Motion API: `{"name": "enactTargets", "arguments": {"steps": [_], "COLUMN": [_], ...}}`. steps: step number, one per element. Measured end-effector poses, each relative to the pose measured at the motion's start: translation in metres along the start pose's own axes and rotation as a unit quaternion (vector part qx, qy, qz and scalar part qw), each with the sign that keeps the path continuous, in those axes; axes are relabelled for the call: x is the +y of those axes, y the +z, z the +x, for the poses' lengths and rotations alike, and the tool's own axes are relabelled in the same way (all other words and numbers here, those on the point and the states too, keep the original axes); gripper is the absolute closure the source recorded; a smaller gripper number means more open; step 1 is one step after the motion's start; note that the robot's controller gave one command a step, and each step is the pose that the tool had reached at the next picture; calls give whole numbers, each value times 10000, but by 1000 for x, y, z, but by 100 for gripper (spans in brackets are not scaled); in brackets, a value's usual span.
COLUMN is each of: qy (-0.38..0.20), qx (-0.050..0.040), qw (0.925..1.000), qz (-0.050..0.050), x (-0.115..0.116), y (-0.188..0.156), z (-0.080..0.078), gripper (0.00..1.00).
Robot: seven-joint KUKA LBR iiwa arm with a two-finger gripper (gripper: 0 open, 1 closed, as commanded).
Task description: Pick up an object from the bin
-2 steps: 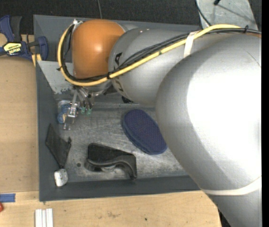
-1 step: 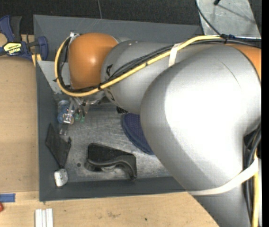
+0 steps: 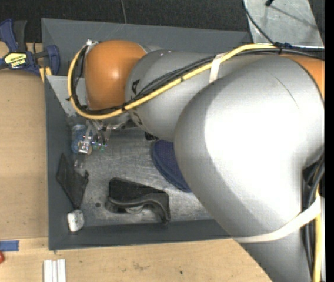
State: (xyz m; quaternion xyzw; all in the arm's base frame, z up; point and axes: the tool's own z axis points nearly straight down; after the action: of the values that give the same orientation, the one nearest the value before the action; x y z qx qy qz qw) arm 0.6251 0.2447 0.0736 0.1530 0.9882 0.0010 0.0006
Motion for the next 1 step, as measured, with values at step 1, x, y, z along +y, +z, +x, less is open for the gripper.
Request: {"name": "enactTargets", "arguments": {"steps": [1], "qy": [2], "qx": [-25], "qw": [10000], "qz": [-3], "x": [0], "y": [-2], "z": [-2], "gripper": [100]}}
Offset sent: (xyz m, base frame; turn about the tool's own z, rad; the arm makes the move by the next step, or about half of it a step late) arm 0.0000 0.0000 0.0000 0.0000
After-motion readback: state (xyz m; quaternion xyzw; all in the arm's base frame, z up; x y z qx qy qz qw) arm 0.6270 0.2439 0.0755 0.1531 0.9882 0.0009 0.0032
